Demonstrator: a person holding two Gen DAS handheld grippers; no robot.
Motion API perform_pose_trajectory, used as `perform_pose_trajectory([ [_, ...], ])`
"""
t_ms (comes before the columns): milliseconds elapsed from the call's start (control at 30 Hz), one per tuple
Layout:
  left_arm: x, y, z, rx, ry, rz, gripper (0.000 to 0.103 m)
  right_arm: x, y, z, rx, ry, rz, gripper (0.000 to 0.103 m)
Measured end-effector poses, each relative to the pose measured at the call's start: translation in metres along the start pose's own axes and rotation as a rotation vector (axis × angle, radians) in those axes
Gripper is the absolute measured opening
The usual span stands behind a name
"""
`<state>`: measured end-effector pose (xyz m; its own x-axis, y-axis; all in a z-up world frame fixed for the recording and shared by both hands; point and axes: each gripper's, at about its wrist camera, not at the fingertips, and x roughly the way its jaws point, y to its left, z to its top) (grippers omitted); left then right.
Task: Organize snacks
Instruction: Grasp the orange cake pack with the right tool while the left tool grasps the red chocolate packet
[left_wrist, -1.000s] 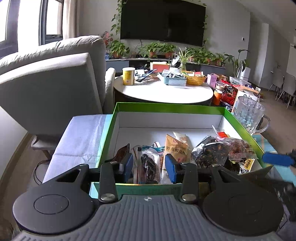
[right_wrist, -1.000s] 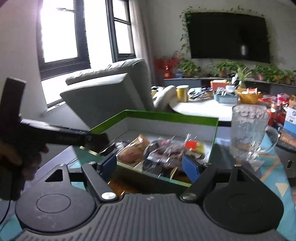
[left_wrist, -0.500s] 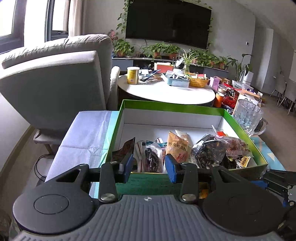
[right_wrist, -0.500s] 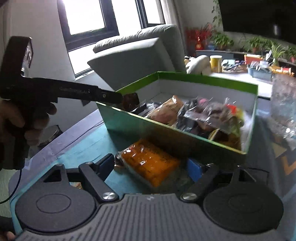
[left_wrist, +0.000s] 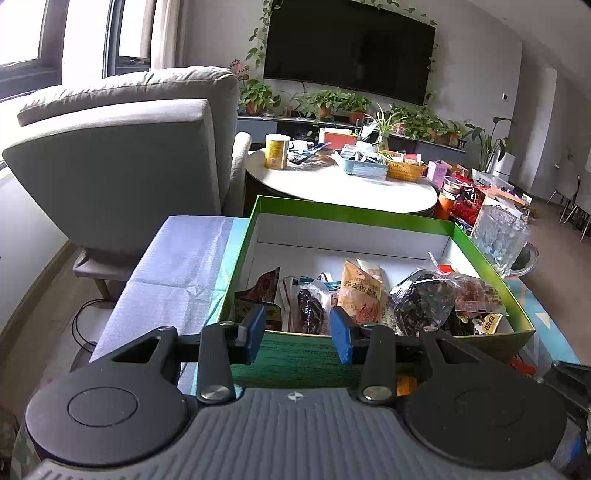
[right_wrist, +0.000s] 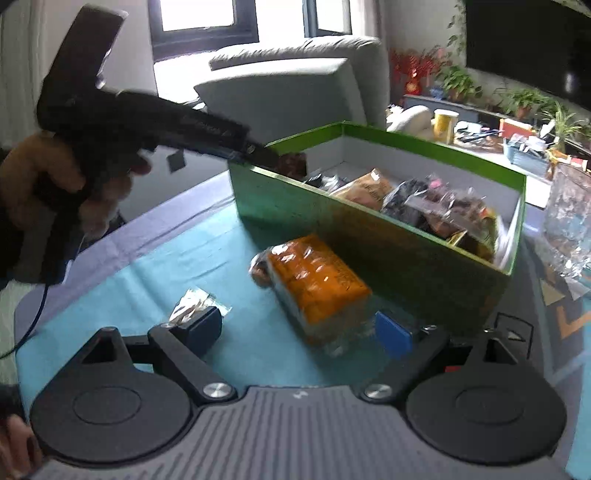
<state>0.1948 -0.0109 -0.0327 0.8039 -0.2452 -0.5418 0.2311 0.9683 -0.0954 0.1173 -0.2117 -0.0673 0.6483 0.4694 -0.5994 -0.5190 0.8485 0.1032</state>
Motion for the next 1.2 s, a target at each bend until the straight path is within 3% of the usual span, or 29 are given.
perform_pose_trajectory([
  [367, -0.010, 0.012, -0.003, -0.020, 0.002, 0.032, 0.037, 0.035, -0.005, 0.016, 0.012, 0.027, 0.008, 0.061],
  [467, -0.012, 0.012, -0.004, -0.019, 0.004, 0.036, 0.037, 0.039, -0.002, 0.015, 0.019, 0.069, -0.076, 0.060],
  [567, -0.013, 0.010, -0.004, -0.019, 0.004, 0.037, 0.037, 0.031, 0.003, 0.009, 0.028, 0.069, -0.130, 0.060],
  [733, -0.019, 0.000, -0.004, 0.001, -0.008, 0.013, 0.037, -0.002, 0.010, -0.012, 0.082, 0.044, -0.139, 0.056],
  [867, -0.027, -0.022, -0.004, 0.059, -0.008, -0.068, 0.037, -0.032, 0.007, -0.034, 0.126, 0.049, -0.145, 0.055],
  [1100, -0.032, -0.100, -0.024, 0.268, 0.056, -0.351, 0.038, -0.089, -0.011, -0.074, 0.214, 0.064, -0.270, 0.055],
  [1200, -0.024, -0.133, -0.038, 0.364, 0.096, -0.424, 0.039, -0.106, -0.020, -0.087, 0.257, 0.064, -0.331, 0.055],
])
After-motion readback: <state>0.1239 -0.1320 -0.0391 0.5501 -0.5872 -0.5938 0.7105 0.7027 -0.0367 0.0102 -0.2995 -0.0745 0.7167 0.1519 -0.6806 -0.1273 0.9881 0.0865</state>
